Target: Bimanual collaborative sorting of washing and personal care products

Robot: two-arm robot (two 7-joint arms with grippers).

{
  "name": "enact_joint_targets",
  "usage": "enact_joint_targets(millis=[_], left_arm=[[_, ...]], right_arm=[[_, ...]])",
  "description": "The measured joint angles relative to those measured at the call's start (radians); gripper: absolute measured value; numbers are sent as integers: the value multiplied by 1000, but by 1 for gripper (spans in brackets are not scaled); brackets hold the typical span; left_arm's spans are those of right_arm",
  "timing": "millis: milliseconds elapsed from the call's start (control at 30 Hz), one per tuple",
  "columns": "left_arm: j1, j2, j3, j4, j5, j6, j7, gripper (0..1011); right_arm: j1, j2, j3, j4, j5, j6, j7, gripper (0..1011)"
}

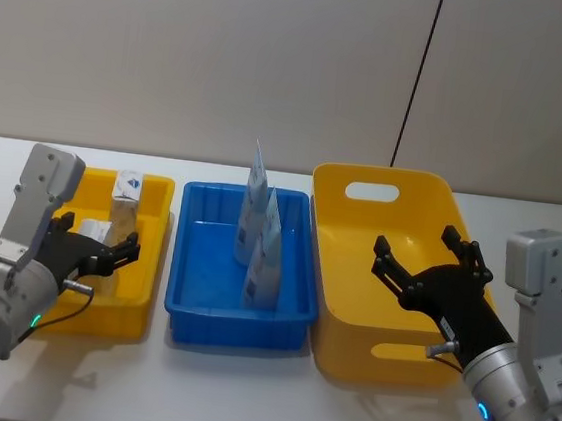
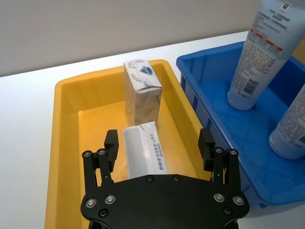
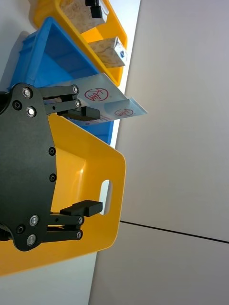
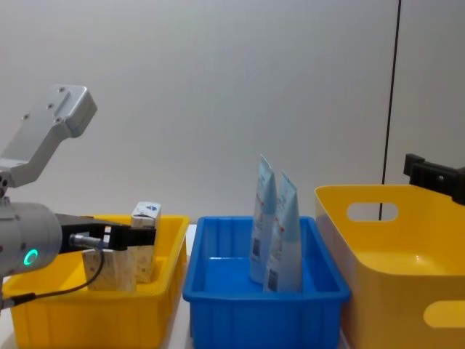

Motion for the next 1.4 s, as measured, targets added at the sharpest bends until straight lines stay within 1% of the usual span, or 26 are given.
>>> enact_joint_targets(millis=[267, 633, 1100, 1400], left_arm=[[-18, -8, -4, 21, 4, 14, -3, 1002], [-34, -13, -10, 43, -1, 60, -27, 1001], [-23, -7, -23, 13, -4, 145, -32, 1002], [-23, -1, -27, 1, 5, 170, -30, 1002]], right_arm=[[0, 0, 0, 0, 0, 0, 0, 1002], [0, 0, 0, 0, 0, 0, 0, 1002], [0, 0, 0, 0, 0, 0, 0, 1002], [0, 0, 0, 0, 0, 0, 0, 1002]])
